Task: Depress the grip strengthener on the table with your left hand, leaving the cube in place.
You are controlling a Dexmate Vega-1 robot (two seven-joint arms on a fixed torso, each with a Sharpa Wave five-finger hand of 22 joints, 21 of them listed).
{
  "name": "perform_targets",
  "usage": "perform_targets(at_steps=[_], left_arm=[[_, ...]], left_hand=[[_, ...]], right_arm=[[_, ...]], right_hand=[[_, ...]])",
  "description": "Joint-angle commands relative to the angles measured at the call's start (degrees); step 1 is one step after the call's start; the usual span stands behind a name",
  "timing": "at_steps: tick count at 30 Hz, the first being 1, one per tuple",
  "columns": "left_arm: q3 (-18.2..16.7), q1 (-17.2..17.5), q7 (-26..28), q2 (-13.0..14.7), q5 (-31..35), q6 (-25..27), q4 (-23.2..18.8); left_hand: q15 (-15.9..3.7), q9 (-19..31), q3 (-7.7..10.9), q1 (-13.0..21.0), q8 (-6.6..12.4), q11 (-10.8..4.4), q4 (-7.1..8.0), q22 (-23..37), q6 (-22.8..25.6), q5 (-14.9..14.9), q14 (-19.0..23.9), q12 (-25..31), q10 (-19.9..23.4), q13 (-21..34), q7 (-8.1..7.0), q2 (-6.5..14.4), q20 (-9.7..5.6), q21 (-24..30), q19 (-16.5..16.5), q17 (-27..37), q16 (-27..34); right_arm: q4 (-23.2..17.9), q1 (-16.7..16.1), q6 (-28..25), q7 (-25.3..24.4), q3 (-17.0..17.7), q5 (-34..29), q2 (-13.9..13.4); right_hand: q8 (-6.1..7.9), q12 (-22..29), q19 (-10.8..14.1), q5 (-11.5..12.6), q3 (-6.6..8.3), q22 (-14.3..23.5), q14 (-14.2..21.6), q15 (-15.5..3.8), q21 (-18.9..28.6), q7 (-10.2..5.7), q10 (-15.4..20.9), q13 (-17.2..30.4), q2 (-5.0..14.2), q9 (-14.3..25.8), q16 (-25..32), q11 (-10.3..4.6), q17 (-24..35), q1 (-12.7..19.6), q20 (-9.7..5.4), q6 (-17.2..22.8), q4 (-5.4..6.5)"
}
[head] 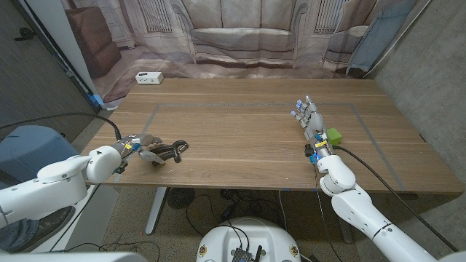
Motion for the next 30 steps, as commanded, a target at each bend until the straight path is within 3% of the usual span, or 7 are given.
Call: perform_targets(at_steps=[1, 9, 30], left_arm=[[1.6, 0.5, 4.4, 1.1, -2.0, 0.4, -0.4], [2.0, 1.2, 7.5, 1.0, -2.7, -0.1, 0.3], [12.1, -7.5, 5.5, 0.9, 0.8, 2.9, 1.3]], left_hand=[[0.09, 0.2, -0.24, 0.9, 0.28, 0.09, 0.08, 0.2, 1.1, 0.1, 1.0, 0.6, 1.0, 0.3, -0.01, 0.0, 0.03, 0.5, 1.1, 0.1, 0.3], [-0.69, 0.2, -0.32, 2.0, 0.84, -0.40, -0.11, 0.2, 3.7, 0.1, 3.5, 1.2, 3.2, 0.3, -0.27, 0.2, -0.06, 0.9, 2.6, 0.1, 0.8], [-1.40, 0.2, -0.58, 2.9, 0.94, -0.80, -0.13, 0.2, 5.3, 0.1, 5.3, 1.4, 4.9, 0.3, -0.80, 0.3, -0.27, 1.1, 3.9, 0.1, 0.9]], right_arm=[[0.1, 0.1, -0.2, 0.4, 0.1, 0.5, -0.3], [0.6, 0.3, -0.1, 0.8, 0.1, 0.9, -0.1], [1.8, 1.4, -0.2, 1.0, -0.3, 1.4, 0.7]], right_hand=[[-0.07, -0.3, 0.0, 0.0, 0.04, 0.1, 0.4, 0.38, 0.1, -0.29, 0.4, 0.2, -0.05, 0.1, 0.1, 0.02, 0.1, 0.6, 0.14, 0.5, -0.16], [-0.08, -0.3, 0.0, 0.0, 0.02, 0.1, 0.4, 0.41, 0.0, -0.29, 0.4, 0.3, -0.05, 0.1, 0.1, 0.01, 0.1, 0.7, 0.20, 0.4, -0.17], [-0.08, -0.4, -0.1, 0.0, -0.06, 0.1, 0.4, 0.45, 0.0, -0.32, 0.5, 0.3, -0.03, 0.1, 0.1, 0.06, 0.1, 0.7, 0.26, 0.5, -0.15]])
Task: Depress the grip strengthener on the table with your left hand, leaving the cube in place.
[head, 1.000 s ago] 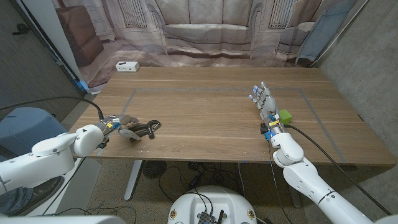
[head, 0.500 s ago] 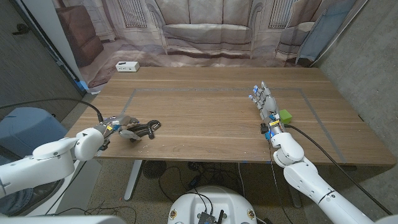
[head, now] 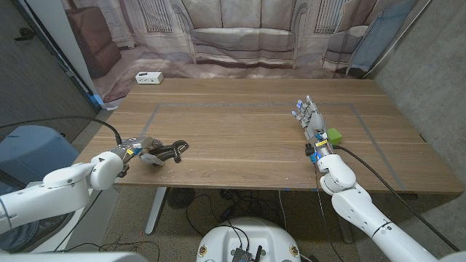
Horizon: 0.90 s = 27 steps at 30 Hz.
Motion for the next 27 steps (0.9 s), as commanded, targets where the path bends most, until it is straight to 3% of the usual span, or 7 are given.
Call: perform_targets(at_steps=[1, 3, 8, 27], left_arm=[[4.5, -3.8, -0.8, -0.2, 0.8, 1.2, 0.5], [4.8, -4.3, -1.4, -0.3, 0.2, 1.5, 0.6], [5.3, -5.0, -1.6, 0.0, -1.3, 0.4, 1.1], [6.5, -7.2, -1.8, -0.5, -6.0, -2.3, 2.8]], left_hand=[[-0.68, 0.1, -0.12, 1.3, 0.52, -0.09, -0.09, 0.2, 1.0, 0.1, 2.0, 0.9, 1.9, 0.4, -0.29, 0.5, -0.24, 0.8, 1.6, 0.2, 0.9], [-1.54, 0.2, -0.17, 2.9, 1.27, -1.17, -0.14, 0.3, 4.8, 0.0, 6.7, 2.3, 6.2, 0.9, -0.03, 1.5, -0.43, 1.9, 5.6, 0.4, 1.9], [-2.09, 0.4, -0.25, 5.5, 1.69, -1.33, -0.33, 0.5, 8.2, -0.3, 10.4, 3.6, 9.5, 2.1, 0.38, 2.7, -0.67, 3.9, 11.7, 0.6, 2.5], [-1.88, 0.6, 1.84, 13.6, 1.87, 0.49, -1.57, 0.5, 11.5, -0.1, 13.7, 4.2, 11.8, 3.3, 2.07, 6.3, 0.28, 5.2, 16.1, 0.8, 2.9]], right_arm=[[0.7, 0.6, 0.1, 0.2, -0.3, 0.2, 0.5], [0.7, 0.6, 0.0, 0.0, -0.2, 0.4, 0.6], [1.0, 0.7, 0.4, 0.3, -0.3, 0.4, 0.7], [1.0, 0.7, 0.4, 0.3, -0.3, 1.0, 1.1]], right_hand=[[-0.08, -0.4, -0.1, 0.0, -0.06, 0.1, 0.3, 0.33, 0.0, -0.31, 0.5, 0.3, -0.03, 0.1, 0.1, 0.06, 0.1, 0.6, 0.25, 0.5, -0.14], [-0.06, -0.4, -0.1, 0.0, -0.07, 0.1, 0.3, 0.32, 0.0, -0.33, 0.5, 0.3, -0.03, 0.1, 0.1, 0.07, 0.1, 0.6, 0.25, 0.5, -0.14], [-0.05, -0.4, -0.1, 0.0, -0.08, 0.1, 0.3, 0.33, 0.0, -0.35, 0.6, 0.3, -0.02, 0.1, 0.1, 0.15, 0.1, 0.6, 0.30, 0.6, -0.14], [-0.07, -0.4, -0.1, 0.0, -0.13, 0.1, 0.4, 0.45, 0.0, -0.31, 0.6, 0.3, 0.02, 0.1, 0.1, 0.08, 0.1, 0.7, 0.37, 0.6, -0.13]])
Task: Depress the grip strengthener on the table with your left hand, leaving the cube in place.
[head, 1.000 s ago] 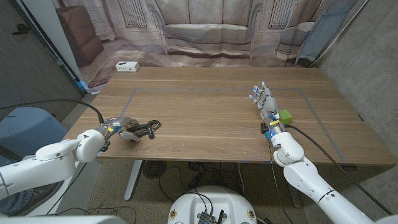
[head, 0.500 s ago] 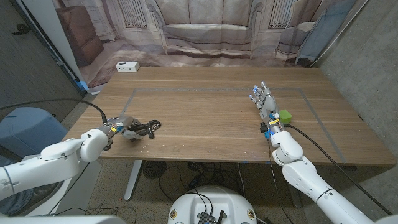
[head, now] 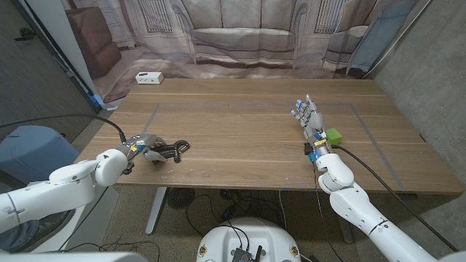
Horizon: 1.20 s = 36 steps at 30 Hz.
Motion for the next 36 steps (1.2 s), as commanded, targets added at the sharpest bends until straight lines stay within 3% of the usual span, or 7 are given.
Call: perform_targets(at_steps=[1, 20, 22, 36], left_arm=[[0.6, -1.4, -0.4, -0.3, -3.6, -2.6, 1.5], [-5.1, 2.8, 5.5, 4.0, -10.2, -2.6, -1.1], [-5.5, 3.1, 5.7, 4.2, -11.0, -2.6, -1.2], [-10.0, 7.7, 11.9, 3.6, -15.1, -3.9, -1.4]], left_hand=[[-1.05, 0.3, 0.97, 5.1, 0.31, -0.01, -0.27, 0.2, 1.4, 0.3, 1.6, 0.4, 1.4, 0.3, 0.29, 2.5, -0.15, 0.9, 1.9, 0.0, 0.4], [-0.99, 0.5, 3.50, 10.9, 0.38, 1.00, -0.15, 0.4, 3.8, 0.6, 5.6, 0.8, 3.7, 1.2, 1.62, 4.6, -0.81, 2.3, 5.4, -0.2, 0.1], [-1.25, 0.5, 3.76, 11.4, 0.45, 1.07, -0.16, 0.4, 4.2, 0.6, 6.4, 0.9, 4.1, 1.3, 1.98, 4.7, -1.43, 2.6, 6.2, -0.2, 0.2], [-0.99, 0.6, 5.15, 14.3, 0.10, 2.13, -0.44, 0.6, 4.5, 0.8, 7.4, 0.7, 4.6, 1.7, 2.88, 5.2, -1.25, 3.3, 7.0, -0.2, -0.4]], right_arm=[[0.1, 0.0, 0.2, -0.1, -0.1, 0.1, 0.2], [1.0, -0.4, 2.2, 0.4, 0.3, 0.6, 0.9], [1.0, -0.4, 2.3, 0.5, 0.4, 0.8, 1.0], [1.1, -0.6, 2.5, 1.0, 0.5, 1.3, 1.0]], right_hand=[[-0.06, 0.1, 0.1, 0.0, -0.13, 0.1, 0.2, 0.24, 0.0, -0.07, 0.6, 0.3, 0.02, 0.1, 0.1, 0.06, 0.1, 0.7, 0.15, 0.4, -0.13], [-0.08, 0.0, 0.1, 0.0, -0.20, 0.1, 0.4, 0.23, 0.0, -0.07, 0.6, 0.3, 0.08, 0.1, 0.2, 0.01, 0.2, 0.6, 0.18, 0.4, -0.08], [-0.08, 0.0, 0.1, 0.0, -0.20, 0.1, 0.4, 0.20, 0.0, -0.10, 0.6, 0.3, 0.08, 0.1, 0.2, 0.04, 0.2, 0.6, 0.21, 0.3, -0.08], [-0.09, 0.0, 0.1, 0.0, -0.23, 0.2, 0.4, 0.19, 0.0, -0.12, 0.7, 0.3, 0.08, 0.1, 0.1, 0.05, 0.2, 0.7, 0.26, 0.3, -0.10]])
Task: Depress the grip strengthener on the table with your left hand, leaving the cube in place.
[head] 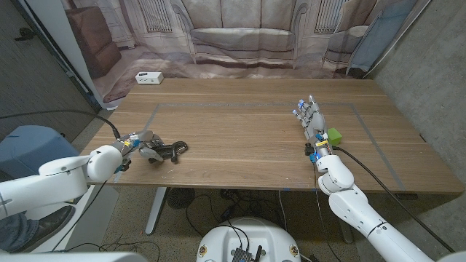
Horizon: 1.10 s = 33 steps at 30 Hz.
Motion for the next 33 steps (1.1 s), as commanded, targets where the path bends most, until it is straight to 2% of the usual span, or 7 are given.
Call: perform_targets(at_steps=[1, 6, 12, 21, 33], left_arm=[[-4.4, 4.1, 5.8, -0.2, -3.7, -1.9, -0.2], [-6.0, 5.3, 8.0, -1.8, -3.3, -2.8, 0.0], [-9.0, 7.4, 10.2, -4.0, -2.3, -6.2, 0.5], [-12.8, 9.0, 10.0, -8.0, 0.9, -10.0, -0.1], [-15.9, 9.7, 10.3, -16.3, 5.3, -15.9, 0.7]], left_hand=[[-0.57, 0.2, 0.98, 10.4, -0.12, 0.25, -0.24, 0.2, 0.3, 0.3, 0.9, -0.1, 0.2, 0.3, 0.38, 9.2, -1.67, 0.6, 2.1, 0.3, -0.3], [-0.50, 0.2, 1.12, 10.7, -0.18, 0.40, -0.15, 0.2, 0.4, 0.3, 0.9, -0.2, 0.1, 0.4, 0.43, 9.2, -1.66, 0.6, 2.1, 0.3, -0.5], [-0.40, 0.2, 1.06, 10.6, -0.26, 0.39, 0.11, 0.2, 0.4, 0.2, 0.8, -0.3, 0.1, 0.5, 0.52, 9.1, -1.59, 0.7, 2.1, 0.3, -0.7], [-0.21, 0.2, 0.93, 10.1, -0.42, 0.39, 0.73, 0.3, 0.3, 0.1, 0.7, -0.4, -0.1, 0.6, 0.52, 9.2, -1.49, 0.7, 1.9, 0.4, -0.9], [-0.45, 0.2, 0.52, 9.7, -0.58, 0.33, 0.97, 0.3, 0.3, -0.1, 0.9, -0.7, 0.0, 0.5, 0.40, 8.8, -1.51, 0.8, 1.9, 0.5, -1.0]], right_arm=[[0.2, -0.2, 0.4, 0.4, 0.2, 0.4, 0.1], [0.3, -0.3, 0.6, 0.5, 0.3, 0.5, 0.1], [0.3, -0.5, 1.2, 0.4, 0.6, 0.6, 0.3], [0.6, -0.6, 1.5, 0.7, 0.7, 0.7, 0.2], [0.3, -0.9, 2.0, 0.9, 1.1, 0.5, -0.1]], right_hand=[[-0.09, 0.0, 0.1, 0.0, -0.24, 0.2, 0.3, 0.23, 0.0, -0.12, 0.5, 0.3, 0.08, 0.1, 0.1, -0.19, 0.2, 0.7, 0.27, 0.3, -0.10], [-0.09, 0.0, 0.1, 0.0, -0.26, 0.2, 0.4, 0.25, 0.0, -0.13, 0.5, 0.3, 0.08, 0.1, 0.1, -0.19, 0.2, 0.7, 0.27, 0.3, -0.09], [-0.09, 0.0, 0.1, 0.0, -0.27, 0.2, 0.4, 0.23, 0.0, -0.11, 0.5, 0.3, 0.09, 0.1, 0.1, -0.14, 0.2, 0.7, 0.32, 0.3, -0.09], [-0.09, 0.0, 0.1, 0.0, -0.29, 0.2, 0.4, 0.20, 0.0, -0.14, 0.5, 0.3, 0.11, 0.1, 0.1, -0.21, 0.2, 0.7, 0.31, 0.3, -0.09], [-0.09, 0.0, 0.1, 0.0, -0.32, 0.2, 0.4, 0.29, 0.0, -0.13, 0.5, 0.3, 0.12, 0.1, 0.1, -0.16, 0.2, 0.7, 0.32, 0.3, -0.10]])
